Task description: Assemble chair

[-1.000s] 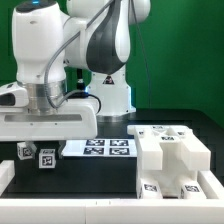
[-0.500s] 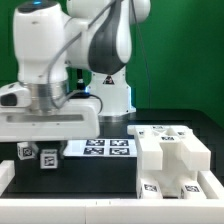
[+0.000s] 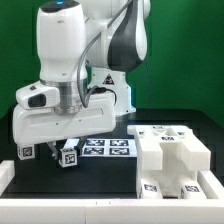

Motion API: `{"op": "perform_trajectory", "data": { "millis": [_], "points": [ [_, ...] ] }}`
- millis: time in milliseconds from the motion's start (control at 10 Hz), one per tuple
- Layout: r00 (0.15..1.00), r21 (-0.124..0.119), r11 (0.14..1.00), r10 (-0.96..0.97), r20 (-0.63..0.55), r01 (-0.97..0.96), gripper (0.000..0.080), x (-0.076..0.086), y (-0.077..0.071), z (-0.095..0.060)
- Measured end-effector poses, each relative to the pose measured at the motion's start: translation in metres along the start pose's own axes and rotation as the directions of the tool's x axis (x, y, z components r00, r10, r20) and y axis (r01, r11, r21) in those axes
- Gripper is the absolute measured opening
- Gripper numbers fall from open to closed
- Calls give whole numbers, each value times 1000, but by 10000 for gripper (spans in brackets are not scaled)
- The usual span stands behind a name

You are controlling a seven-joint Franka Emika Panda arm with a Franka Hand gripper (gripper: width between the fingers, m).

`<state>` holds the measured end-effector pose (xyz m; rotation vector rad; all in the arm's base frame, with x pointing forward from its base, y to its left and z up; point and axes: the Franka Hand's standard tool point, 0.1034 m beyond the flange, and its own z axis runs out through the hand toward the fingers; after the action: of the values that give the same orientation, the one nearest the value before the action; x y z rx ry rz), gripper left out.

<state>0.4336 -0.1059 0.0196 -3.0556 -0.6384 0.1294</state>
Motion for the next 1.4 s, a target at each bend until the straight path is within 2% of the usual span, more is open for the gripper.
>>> {"op": "perform_trajectory", "data": {
  "millis": [100,300,400,700,800,900,1000,1100,1200,1300,1400],
  "points": [
    [992,-2,992,-123,5,123,284,-2,1,0],
    [861,0,862,-508,18,508,284,-12,-5,7],
    [854,-1,854,-520,20,520,284,-12,-4,7],
    [726,2,727,-686,51,686,284,-15,0,7],
    [604,10,606,-794,64,795,284,-14,-3,8],
    [585,12,587,-809,63,810,284,-15,-1,8],
    [586,13,588,-808,63,809,284,-16,-1,8],
    [601,13,603,-797,64,798,368,-16,-1,9],
    [632,11,634,-772,64,773,549,-16,-1,9],
    [714,18,716,-697,65,697,549,-16,-1,5],
    [807,21,809,-587,67,587,627,-12,-1,-2]
  ]
}}
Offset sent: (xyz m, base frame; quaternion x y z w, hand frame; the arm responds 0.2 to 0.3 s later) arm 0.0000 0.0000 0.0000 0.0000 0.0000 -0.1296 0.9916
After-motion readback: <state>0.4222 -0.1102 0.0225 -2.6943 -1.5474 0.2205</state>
